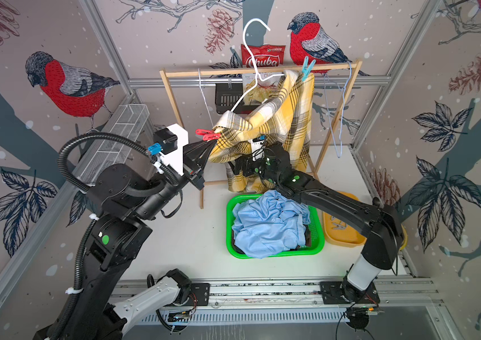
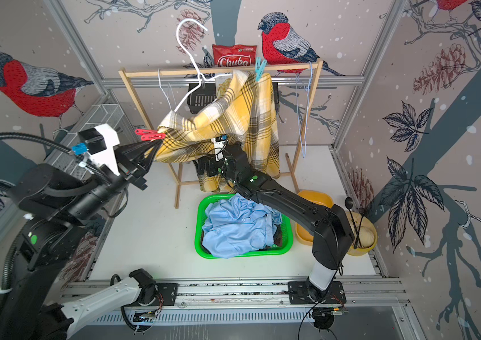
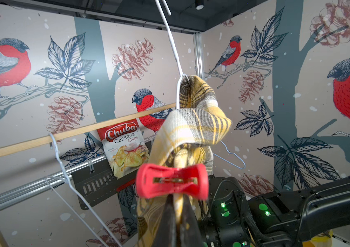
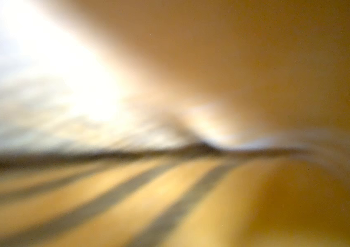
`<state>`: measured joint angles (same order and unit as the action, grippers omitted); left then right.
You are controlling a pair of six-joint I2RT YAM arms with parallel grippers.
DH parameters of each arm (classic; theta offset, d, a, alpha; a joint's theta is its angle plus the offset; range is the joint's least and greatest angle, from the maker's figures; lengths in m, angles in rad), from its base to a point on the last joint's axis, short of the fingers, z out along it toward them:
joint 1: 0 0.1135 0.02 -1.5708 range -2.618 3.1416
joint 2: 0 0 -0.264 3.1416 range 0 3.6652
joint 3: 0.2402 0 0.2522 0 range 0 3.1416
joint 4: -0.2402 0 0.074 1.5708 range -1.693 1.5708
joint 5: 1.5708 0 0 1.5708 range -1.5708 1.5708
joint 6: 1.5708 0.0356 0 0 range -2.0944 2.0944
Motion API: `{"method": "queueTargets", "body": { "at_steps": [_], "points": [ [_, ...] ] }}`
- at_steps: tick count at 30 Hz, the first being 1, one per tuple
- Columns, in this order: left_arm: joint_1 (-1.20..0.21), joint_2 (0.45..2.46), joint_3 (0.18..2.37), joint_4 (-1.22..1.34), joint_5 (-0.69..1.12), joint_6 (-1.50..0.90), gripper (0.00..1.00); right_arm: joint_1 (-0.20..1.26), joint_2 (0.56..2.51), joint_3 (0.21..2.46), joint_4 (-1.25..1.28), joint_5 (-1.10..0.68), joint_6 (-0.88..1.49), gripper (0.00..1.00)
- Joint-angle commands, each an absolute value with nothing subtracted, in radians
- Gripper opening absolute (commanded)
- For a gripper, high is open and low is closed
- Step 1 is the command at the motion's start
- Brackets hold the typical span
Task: Remove the clothespins securing long-sleeve shirts to the hanger
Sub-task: Pick up the hanger from the clothesline, then place the long-sleeve shirt at the bin.
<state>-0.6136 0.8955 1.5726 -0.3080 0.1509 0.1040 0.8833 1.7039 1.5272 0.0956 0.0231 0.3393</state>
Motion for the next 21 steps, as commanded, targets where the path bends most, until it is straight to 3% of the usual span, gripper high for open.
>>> {"method": "queueTargets", "body": {
  "at_steps": [1,21],
  "points": [
    [-0.615,0.854,1.589,-0.265,0.181,0.083,0.0,0.887,1.685,1.564,0.075,0.126,0.301,1.0],
    [-0.64,0.688,1.625,-0.305,0.221,0.078,0.0,0.98,1.627,1.85,-0.097,0.37,0.173,1.0]
  ]
}}
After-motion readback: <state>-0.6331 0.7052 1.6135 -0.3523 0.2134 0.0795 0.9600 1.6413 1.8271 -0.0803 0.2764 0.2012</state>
